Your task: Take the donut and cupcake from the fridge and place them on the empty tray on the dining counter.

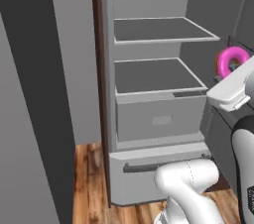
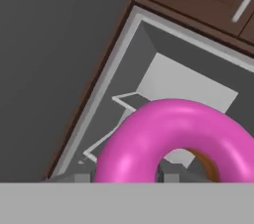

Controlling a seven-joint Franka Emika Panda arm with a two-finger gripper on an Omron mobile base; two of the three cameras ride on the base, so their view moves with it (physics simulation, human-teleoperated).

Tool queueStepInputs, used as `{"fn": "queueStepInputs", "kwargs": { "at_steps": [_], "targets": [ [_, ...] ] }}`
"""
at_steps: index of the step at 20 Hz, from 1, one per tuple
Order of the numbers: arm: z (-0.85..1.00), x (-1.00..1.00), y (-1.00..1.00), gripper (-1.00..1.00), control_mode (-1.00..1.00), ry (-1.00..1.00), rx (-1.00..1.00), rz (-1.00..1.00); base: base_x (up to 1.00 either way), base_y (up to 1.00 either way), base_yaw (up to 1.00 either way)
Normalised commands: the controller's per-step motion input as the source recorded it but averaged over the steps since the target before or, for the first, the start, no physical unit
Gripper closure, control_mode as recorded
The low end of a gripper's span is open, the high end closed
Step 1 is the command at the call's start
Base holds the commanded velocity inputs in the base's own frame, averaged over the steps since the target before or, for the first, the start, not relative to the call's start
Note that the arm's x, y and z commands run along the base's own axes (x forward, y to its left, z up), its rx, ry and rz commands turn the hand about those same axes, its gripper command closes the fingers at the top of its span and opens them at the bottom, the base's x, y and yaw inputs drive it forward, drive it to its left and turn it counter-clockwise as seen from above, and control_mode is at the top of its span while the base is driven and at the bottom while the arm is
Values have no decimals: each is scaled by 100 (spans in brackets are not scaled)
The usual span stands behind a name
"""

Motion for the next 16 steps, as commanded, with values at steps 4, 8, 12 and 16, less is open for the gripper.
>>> {"fn": "queueStepInputs", "kwargs": {
  "at_steps": [4, 8, 12, 16],
  "targets": [
    [0, 0, 0, 100, 100, 0, 0, 0, -100, -2, -2],
    [0, 0, 0, 100, 100, 0, 0, 0, -100, -12, -12],
    [0, 0, 0, 100, 100, 0, 0, 0, -100, -10, -27],
    [0, 0, 0, 100, 100, 0, 0, 0, -99, -9, -43]
  ]
}}
